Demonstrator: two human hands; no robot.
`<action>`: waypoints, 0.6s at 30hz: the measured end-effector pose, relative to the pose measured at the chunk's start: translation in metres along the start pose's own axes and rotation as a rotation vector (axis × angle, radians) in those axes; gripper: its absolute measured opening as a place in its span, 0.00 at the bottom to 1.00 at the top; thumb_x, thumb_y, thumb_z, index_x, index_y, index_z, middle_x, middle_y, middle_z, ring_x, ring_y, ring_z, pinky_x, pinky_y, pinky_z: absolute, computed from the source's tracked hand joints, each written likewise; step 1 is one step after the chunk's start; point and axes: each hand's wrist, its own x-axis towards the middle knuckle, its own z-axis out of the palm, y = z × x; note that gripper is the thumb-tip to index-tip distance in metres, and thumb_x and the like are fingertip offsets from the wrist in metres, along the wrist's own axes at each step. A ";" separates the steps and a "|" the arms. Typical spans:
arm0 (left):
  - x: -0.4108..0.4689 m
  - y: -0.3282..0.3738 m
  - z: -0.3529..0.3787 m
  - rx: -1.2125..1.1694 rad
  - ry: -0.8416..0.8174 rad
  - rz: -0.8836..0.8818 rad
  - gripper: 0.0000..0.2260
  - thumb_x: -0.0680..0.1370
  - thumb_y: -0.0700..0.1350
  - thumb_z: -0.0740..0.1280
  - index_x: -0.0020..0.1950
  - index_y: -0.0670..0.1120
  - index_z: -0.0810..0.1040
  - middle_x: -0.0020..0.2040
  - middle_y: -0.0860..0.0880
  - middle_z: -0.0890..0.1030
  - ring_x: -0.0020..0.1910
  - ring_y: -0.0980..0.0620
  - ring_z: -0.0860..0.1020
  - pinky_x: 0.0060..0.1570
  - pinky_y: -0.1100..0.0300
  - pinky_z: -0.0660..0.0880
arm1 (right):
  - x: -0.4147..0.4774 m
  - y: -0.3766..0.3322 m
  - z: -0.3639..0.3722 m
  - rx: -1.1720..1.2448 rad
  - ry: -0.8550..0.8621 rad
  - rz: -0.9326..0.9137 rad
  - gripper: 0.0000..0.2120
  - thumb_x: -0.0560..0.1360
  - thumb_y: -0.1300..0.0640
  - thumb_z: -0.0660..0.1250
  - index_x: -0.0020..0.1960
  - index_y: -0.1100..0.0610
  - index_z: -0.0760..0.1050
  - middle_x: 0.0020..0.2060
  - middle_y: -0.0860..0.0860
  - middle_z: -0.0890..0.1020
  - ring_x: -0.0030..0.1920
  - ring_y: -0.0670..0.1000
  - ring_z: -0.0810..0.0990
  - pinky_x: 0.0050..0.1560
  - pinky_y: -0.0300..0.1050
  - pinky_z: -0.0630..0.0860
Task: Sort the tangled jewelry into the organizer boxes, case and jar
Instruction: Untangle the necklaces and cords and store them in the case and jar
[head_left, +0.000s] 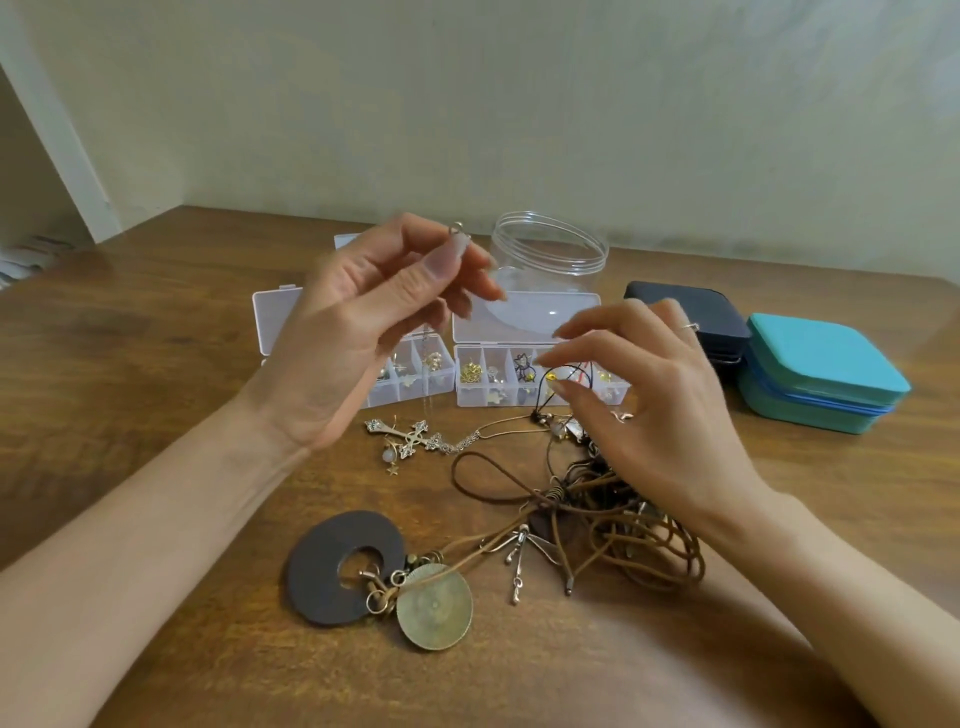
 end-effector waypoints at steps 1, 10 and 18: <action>0.000 0.000 0.000 0.014 0.006 0.003 0.05 0.74 0.46 0.64 0.44 0.47 0.79 0.40 0.52 0.82 0.40 0.56 0.77 0.41 0.67 0.74 | 0.000 -0.003 0.002 -0.027 -0.002 -0.037 0.06 0.73 0.57 0.69 0.49 0.52 0.82 0.48 0.48 0.79 0.49 0.50 0.71 0.49 0.42 0.66; 0.001 0.002 0.001 0.058 0.073 0.073 0.06 0.69 0.49 0.67 0.41 0.51 0.83 0.38 0.59 0.81 0.34 0.61 0.72 0.40 0.69 0.70 | 0.007 0.000 0.025 -0.254 -0.338 -0.175 0.05 0.67 0.53 0.77 0.41 0.50 0.83 0.39 0.47 0.82 0.42 0.54 0.77 0.43 0.49 0.69; 0.008 0.012 -0.001 -0.089 0.082 0.170 0.07 0.73 0.43 0.65 0.43 0.47 0.83 0.42 0.50 0.83 0.39 0.52 0.81 0.41 0.63 0.77 | 0.015 0.000 0.023 -0.235 -0.345 -0.211 0.03 0.66 0.53 0.75 0.36 0.50 0.81 0.34 0.43 0.81 0.41 0.51 0.76 0.41 0.49 0.67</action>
